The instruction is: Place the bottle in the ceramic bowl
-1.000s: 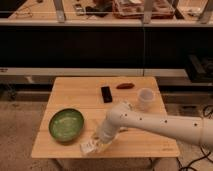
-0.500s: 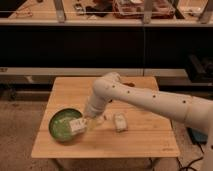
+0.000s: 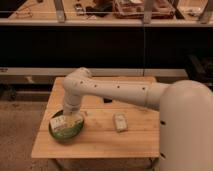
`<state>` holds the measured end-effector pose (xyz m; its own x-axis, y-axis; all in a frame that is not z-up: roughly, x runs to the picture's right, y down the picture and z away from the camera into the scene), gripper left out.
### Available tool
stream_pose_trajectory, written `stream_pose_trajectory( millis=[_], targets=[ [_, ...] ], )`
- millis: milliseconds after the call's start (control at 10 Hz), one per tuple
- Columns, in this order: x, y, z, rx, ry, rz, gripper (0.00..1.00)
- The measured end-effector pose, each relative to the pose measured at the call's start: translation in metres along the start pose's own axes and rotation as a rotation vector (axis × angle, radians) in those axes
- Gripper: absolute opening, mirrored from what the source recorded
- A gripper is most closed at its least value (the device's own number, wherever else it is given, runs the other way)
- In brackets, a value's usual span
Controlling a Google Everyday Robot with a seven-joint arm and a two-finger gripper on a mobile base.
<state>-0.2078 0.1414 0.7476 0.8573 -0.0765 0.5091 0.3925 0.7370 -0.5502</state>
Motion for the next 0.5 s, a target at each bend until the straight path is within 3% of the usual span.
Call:
stream_pose_trajectory(
  millis=[200,500],
  targets=[
    [0.001,-0.008,0.029,-0.005,0.05,-0.005,0.06],
    [0.005,-0.021,0.048,0.017,0.146,-0.026,0.35]
  ],
)
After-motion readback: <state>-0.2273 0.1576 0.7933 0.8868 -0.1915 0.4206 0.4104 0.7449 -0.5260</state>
